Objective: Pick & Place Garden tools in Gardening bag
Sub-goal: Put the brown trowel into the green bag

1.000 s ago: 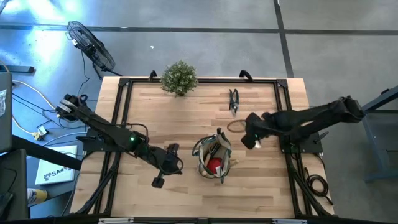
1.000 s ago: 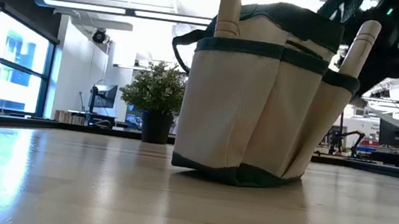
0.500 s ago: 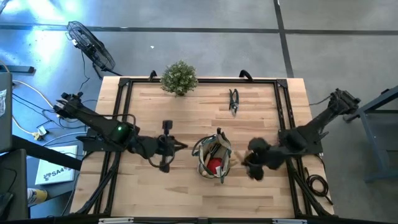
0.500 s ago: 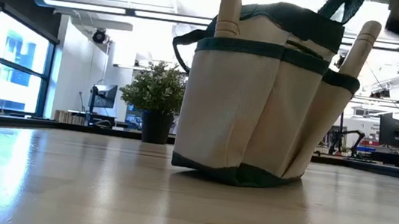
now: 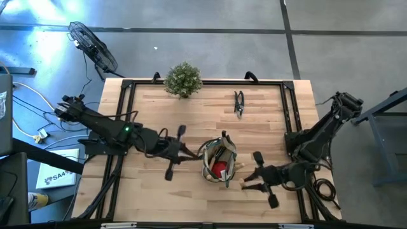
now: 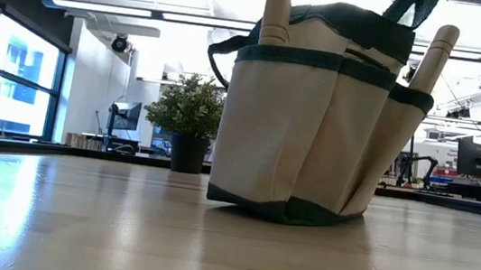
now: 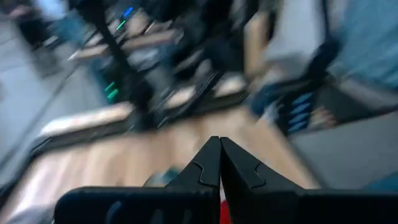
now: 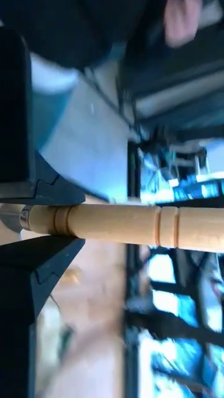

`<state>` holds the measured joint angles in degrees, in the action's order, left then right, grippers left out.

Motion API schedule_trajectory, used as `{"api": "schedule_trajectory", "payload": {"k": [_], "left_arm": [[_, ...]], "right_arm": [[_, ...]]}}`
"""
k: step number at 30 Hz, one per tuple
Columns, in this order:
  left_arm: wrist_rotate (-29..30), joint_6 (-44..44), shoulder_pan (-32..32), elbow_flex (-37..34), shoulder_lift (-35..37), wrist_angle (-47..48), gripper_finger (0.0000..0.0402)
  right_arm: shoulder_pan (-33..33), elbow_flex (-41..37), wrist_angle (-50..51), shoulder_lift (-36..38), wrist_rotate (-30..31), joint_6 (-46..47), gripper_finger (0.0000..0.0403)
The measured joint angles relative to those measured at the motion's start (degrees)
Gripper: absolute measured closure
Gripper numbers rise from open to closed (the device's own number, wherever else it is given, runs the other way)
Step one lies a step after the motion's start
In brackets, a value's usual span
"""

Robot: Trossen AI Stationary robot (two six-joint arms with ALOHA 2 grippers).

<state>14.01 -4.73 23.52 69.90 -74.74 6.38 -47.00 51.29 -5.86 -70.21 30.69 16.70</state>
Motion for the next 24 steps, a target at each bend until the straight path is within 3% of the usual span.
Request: {"api": "schedule_trajectory", "payload": {"k": [3, 6, 11, 24], "left_arm": [[-7.52, 0.03, -0.64, 0.0, -1.28, -5.18, 0.0402], [-10.67, 0.29, -0.64, 0.0, -4.02, -9.38, 0.0402], [-10.05, 0.15, -0.67, -0.05, -8.06, -12.24, 0.0402], [-5.35, -2.79, -0.65, -0.05, -9.63, -13.3, 0.0393]], "right_arm": [[2.12, 0.0, -1.73, -1.51, 2.33, -5.78, 0.0356], [4.04, 0.0, -4.81, -4.18, 2.92, -10.16, 0.0356], [5.82, -0.02, -11.86, -7.22, 1.75, -15.7, 0.0356], [4.5, -0.02, -12.38, -7.24, 1.11, -14.84, 0.0356]]}}
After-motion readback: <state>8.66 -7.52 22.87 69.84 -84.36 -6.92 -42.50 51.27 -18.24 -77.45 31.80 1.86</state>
